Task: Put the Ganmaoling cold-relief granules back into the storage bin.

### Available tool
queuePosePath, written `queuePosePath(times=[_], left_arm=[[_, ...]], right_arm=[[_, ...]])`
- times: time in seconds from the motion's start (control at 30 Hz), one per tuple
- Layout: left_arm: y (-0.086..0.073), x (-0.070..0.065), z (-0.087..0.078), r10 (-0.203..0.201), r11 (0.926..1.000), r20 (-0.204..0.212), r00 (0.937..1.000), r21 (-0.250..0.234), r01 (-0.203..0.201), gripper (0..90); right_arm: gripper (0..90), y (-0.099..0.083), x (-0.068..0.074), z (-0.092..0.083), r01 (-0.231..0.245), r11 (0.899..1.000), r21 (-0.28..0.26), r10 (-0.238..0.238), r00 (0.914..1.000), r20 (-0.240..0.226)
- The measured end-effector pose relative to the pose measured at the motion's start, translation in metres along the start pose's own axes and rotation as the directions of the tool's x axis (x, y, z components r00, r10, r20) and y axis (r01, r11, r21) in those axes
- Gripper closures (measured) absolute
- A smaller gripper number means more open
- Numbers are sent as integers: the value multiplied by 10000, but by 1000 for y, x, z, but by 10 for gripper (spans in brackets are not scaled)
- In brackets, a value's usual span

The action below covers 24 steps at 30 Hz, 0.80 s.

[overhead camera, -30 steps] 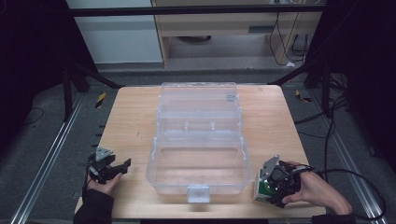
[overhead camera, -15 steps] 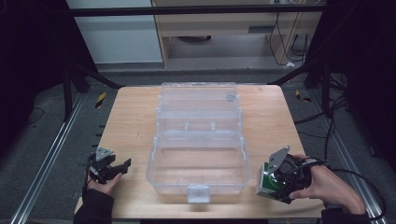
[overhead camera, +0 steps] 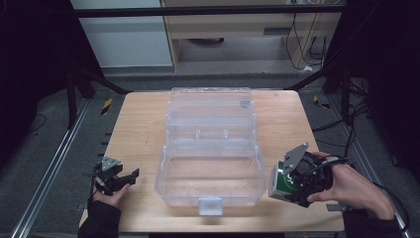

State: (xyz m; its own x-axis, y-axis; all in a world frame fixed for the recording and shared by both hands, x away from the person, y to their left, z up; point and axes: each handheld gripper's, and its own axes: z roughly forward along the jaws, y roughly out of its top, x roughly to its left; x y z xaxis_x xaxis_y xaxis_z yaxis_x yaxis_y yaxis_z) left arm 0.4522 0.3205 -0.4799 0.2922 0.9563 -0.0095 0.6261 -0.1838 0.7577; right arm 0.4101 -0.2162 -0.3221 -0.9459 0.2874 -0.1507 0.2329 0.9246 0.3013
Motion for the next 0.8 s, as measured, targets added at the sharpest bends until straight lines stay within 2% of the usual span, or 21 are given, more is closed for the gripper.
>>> queuePosePath(times=[0.27, 0.6, 0.8], left_arm=[[0, 0, 1, -3, 10000, 7, 10000, 16, 3, 302], [0, 0, 1, -22, 10000, 21, 10000, 13, 22, 303], [0, 1, 0, -43, 10000, 24, 10000, -10, 43, 304]], right_arm=[[157, 21, -3, -8, 240, 9996, -115, -239, 9997, 69], [157, 49, -7, 0, 574, 9981, -214, -574, 9984, -7], [157, 62, -11, 6, 665, 9967, -471, -667, 9978, -26]])
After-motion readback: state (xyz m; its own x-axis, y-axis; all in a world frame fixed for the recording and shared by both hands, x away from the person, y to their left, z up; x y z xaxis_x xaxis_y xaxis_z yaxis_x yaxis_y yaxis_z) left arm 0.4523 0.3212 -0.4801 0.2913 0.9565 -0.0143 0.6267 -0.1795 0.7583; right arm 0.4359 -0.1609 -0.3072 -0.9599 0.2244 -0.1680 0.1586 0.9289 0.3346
